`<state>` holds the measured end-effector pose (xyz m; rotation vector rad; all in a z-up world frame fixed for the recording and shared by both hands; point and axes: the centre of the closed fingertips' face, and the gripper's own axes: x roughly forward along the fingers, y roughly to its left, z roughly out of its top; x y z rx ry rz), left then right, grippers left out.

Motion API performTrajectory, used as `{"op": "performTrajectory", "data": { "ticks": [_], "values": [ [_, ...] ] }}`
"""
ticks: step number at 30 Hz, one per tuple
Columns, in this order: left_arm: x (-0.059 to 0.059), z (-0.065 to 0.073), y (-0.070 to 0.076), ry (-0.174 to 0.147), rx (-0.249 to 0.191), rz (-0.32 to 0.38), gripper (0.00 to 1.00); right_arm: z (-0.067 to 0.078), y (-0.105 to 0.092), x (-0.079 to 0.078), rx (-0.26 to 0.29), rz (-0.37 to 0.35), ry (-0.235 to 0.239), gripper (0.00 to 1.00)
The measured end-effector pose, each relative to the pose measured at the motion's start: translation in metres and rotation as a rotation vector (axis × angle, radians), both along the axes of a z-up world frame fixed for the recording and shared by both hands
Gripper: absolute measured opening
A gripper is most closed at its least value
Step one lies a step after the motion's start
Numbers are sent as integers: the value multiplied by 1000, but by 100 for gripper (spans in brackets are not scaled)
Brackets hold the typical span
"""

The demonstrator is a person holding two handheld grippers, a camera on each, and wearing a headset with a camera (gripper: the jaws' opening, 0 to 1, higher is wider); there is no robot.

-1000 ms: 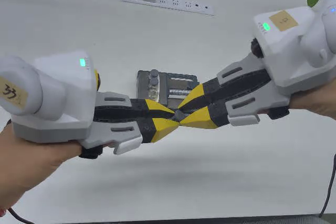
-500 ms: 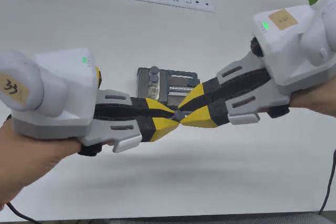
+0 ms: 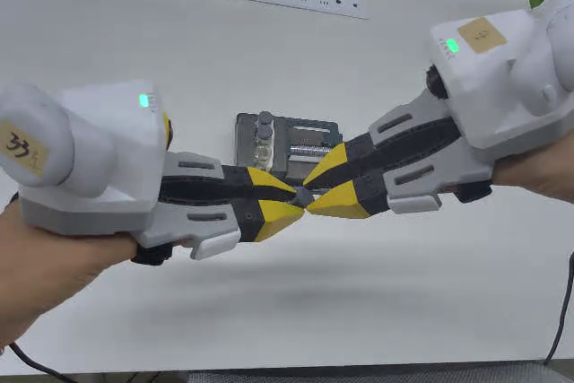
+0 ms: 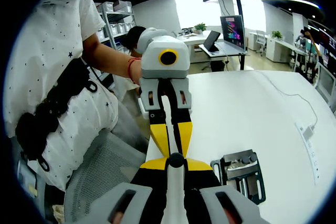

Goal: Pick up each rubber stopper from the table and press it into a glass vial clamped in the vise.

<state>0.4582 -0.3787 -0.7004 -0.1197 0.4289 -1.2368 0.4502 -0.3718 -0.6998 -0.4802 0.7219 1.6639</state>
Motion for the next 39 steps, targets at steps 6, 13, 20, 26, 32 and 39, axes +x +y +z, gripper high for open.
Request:
{"op": "performTrajectory", "data": {
  "ticks": [6, 13, 20, 26, 32, 39],
  "values": [
    [0, 0, 1, -14, -4, 5, 5, 0, 2, 0, -2, -7, 0, 6],
    [0, -2, 2, -18, -12, 7, 8, 0, 6, 1, -3, -17, 13, 6],
    [4, -4, 9, -27, -11, 30, 16, 3, 11, 9, -2, -28, 15, 6],
    [10, -9, 23, -31, 0, 72, 24, 6, 14, 25, 4, -77, 9, 6],
    [20, -10, 38, -54, -1, 127, 33, 1, 17, 43, -25, -129, -18, 6],
    [28, -14, 53, -86, 14, 159, 43, -8, 20, 64, -70, -164, -49, 6]
  ]
}}
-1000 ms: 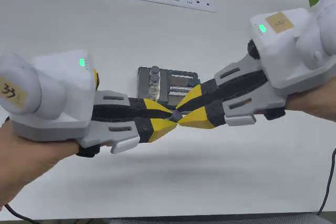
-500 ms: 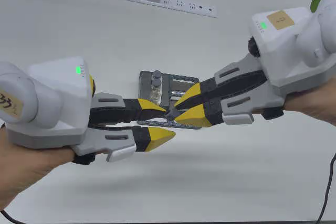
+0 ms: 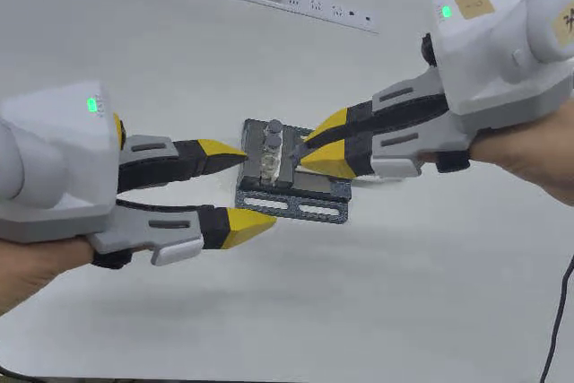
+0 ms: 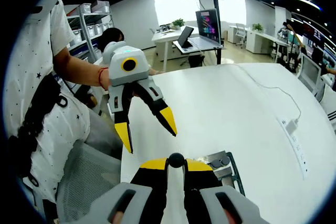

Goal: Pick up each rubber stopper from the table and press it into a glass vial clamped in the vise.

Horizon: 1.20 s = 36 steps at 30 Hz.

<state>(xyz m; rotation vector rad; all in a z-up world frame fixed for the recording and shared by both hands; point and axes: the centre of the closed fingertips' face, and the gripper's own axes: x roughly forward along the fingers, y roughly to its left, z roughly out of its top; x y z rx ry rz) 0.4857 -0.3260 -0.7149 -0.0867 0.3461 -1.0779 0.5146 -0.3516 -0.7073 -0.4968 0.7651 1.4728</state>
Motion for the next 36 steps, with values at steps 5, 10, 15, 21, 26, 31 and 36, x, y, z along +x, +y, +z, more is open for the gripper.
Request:
{"op": "performTrajectory", "data": {
  "ticks": [5, 10, 15, 21, 26, 31, 36],
  "values": [
    [3, -8, 9, -16, 26, 12, 49, -12, 1, 15, -55, -25, -11, 6],
    [7, -14, 16, -21, 34, 25, 56, -24, 3, 26, -101, -38, -18, 6],
    [12, -17, 23, -23, 30, 36, 62, -38, 7, 34, -146, -42, -17, 6],
    [16, -24, 28, -23, 41, 40, 71, -56, 9, 40, -202, -33, -23, 6],
    [16, -30, 31, -18, 56, 28, 77, -74, 9, 45, -247, -25, -18, 6],
    [17, -32, 32, -15, 51, 26, 82, -84, 9, 46, -275, -21, -9, 6],
    [19, -34, 33, -15, 46, 26, 85, -92, 11, 50, -290, -22, -4, 6]
  ]
}}
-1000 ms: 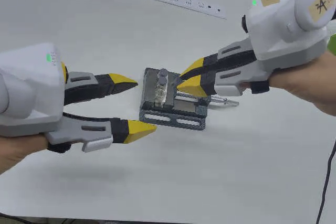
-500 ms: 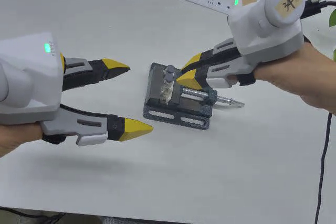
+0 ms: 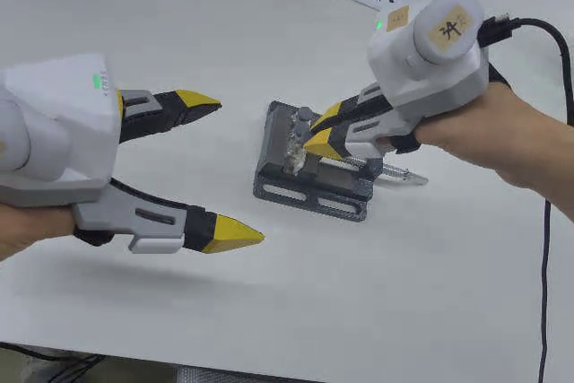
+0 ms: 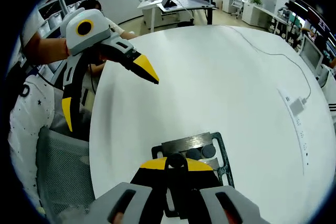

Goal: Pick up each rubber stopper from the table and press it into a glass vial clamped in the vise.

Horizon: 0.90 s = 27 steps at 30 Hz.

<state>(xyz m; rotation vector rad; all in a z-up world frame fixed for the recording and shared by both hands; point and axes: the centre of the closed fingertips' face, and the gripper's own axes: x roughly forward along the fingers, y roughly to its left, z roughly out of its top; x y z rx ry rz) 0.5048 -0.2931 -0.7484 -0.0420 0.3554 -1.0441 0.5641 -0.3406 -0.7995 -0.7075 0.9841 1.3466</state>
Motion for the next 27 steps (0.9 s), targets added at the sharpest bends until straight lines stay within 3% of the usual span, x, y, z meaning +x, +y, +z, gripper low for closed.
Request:
{"op": "performTrajectory", "data": {
  "ticks": [27],
  "values": [
    [-3, 0, 2, 5, -25, 2, 85, -5, -4, 0, -81, 65, -38, 6]
  ]
}}
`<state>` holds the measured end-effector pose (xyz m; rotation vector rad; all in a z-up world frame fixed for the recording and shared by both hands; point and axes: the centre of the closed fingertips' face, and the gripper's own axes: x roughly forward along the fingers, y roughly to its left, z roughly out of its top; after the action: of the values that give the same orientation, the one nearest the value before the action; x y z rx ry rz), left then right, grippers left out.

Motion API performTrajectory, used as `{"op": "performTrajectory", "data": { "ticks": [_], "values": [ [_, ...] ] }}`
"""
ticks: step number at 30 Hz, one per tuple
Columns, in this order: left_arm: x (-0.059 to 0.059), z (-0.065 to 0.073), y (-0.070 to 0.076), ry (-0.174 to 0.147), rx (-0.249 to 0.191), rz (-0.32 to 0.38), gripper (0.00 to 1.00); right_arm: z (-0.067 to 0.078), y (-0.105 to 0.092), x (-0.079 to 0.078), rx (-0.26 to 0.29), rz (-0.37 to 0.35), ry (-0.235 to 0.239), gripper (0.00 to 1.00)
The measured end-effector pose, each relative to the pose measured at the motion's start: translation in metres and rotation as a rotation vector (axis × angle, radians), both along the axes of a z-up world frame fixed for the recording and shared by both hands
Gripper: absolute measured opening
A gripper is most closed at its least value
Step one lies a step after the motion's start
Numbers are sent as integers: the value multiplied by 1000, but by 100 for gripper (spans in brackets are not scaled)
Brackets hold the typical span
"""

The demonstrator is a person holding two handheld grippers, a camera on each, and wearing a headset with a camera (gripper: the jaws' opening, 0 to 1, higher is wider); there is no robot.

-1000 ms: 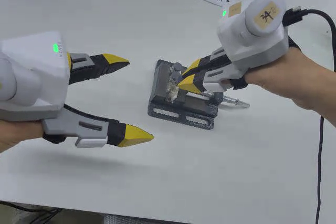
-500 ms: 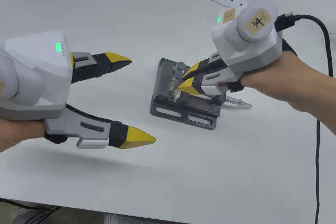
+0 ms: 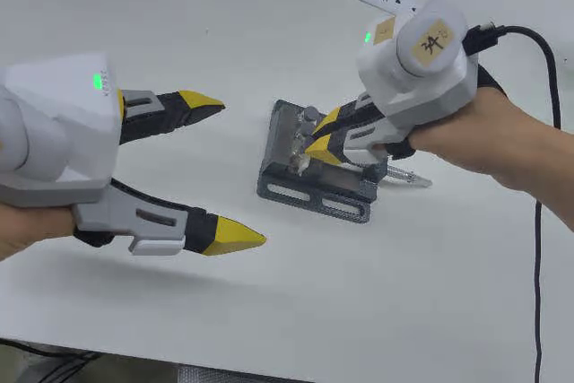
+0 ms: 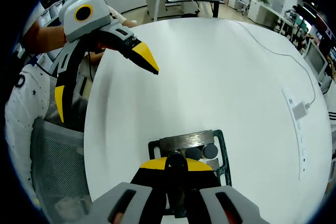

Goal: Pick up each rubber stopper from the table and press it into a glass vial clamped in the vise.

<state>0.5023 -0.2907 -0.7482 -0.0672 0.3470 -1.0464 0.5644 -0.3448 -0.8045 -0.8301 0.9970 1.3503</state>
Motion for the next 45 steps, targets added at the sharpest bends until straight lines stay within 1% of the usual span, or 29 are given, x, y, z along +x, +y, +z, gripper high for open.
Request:
{"op": "performTrajectory", "data": {
  "ticks": [2, 4, 5, 7, 9, 13, 16, 22, 26, 27, 30, 34, 35, 37, 45],
  "values": [
    [0, 0, 0, 2, -3, 1, 85, 0, 0, -1, -18, 28, -18, 6],
    [0, 0, 0, 1, -2, 1, 85, -1, 1, -5, -23, 39, -12, 6],
    [0, 0, 1, 1, -2, 2, 85, -1, 2, -4, -21, 37, -17, 6],
    [0, 0, 1, 2, -2, 4, 85, -1, 2, -3, -22, 29, -8, 6],
    [0, 0, 1, 2, -5, 4, 84, 0, 2, -5, -24, 30, -8, 6],
    [0, -1, 2, 4, -3, 4, 84, -1, 2, -4, -26, 22, -4, 6],
    [0, 0, 1, 4, -6, 5, 84, -1, 2, -2, -20, -9, 13, 6],
    [0, 0, 1, 6, -8, 3, 84, -3, 2, 0, -17, -34, 17, 5],
    [2, 1, 2, 7, -11, 6, 83, -2, 3, -2, -13, -49, 20, 5],
    [2, 2, 1, 6, -12, 5, 83, -2, 3, -2, -13, -35, 11, 5],
    [2, 1, 0, 7, -11, 2, 83, -1, 4, -4, -11, -47, 9, 5],
    [2, 2, -2, 7, -15, 0, 82, 0, 5, -4, -14, -40, 4, 6],
    [1, 2, -2, 7, -15, -2, 82, 0, 5, -4, -17, -24, -4, 6],
    [1, 2, -3, 8, -15, -5, 82, 1, 6, -5, -19, -13, -13, 7],
    [-1, 0, 0, 12, -15, 1, 82, 0, 7, -2, -7, -28, -6, 7]
  ]
}}
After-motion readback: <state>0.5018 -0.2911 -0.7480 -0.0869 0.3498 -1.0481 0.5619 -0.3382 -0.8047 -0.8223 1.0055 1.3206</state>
